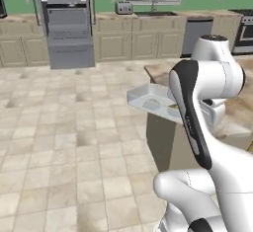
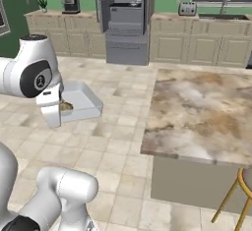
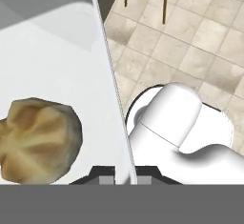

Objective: Place two dumplings into each of the tupperware containers and then place the containers in the fridge.

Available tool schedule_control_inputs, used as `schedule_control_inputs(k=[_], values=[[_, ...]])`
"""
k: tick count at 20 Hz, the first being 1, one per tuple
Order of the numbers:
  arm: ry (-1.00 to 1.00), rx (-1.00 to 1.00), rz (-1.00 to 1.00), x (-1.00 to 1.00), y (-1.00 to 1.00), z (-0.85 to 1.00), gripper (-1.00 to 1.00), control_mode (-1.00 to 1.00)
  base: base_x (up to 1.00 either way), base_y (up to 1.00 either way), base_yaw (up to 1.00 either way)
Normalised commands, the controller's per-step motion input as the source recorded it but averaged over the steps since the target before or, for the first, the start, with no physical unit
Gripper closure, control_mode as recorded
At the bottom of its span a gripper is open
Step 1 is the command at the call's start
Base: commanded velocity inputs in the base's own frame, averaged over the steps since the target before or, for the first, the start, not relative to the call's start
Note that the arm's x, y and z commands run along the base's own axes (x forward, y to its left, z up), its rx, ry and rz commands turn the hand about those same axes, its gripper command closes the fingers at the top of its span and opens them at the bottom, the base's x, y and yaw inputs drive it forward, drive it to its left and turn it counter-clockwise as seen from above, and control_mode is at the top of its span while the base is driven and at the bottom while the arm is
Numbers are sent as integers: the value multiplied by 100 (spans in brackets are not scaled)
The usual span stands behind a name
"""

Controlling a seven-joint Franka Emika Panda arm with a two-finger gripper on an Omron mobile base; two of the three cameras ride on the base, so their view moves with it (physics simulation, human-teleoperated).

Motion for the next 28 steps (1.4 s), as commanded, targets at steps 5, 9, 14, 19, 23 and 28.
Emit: schedule_control_inputs(k=[5,9,14,19,23,28], values=[[0,0,0,0,0,0,100,100,100,97,-3],[0,0,0,0,0,0,100,100,100,57,-6],[0,0,0,0,0,0,100,100,100,36,-9],[0,0,0,0,0,0,100,100,100,36,-3],[0,0,0,0,0,0,100,100,100,77,0],[0,0,0,0,0,0,100,100,100,67,0]])
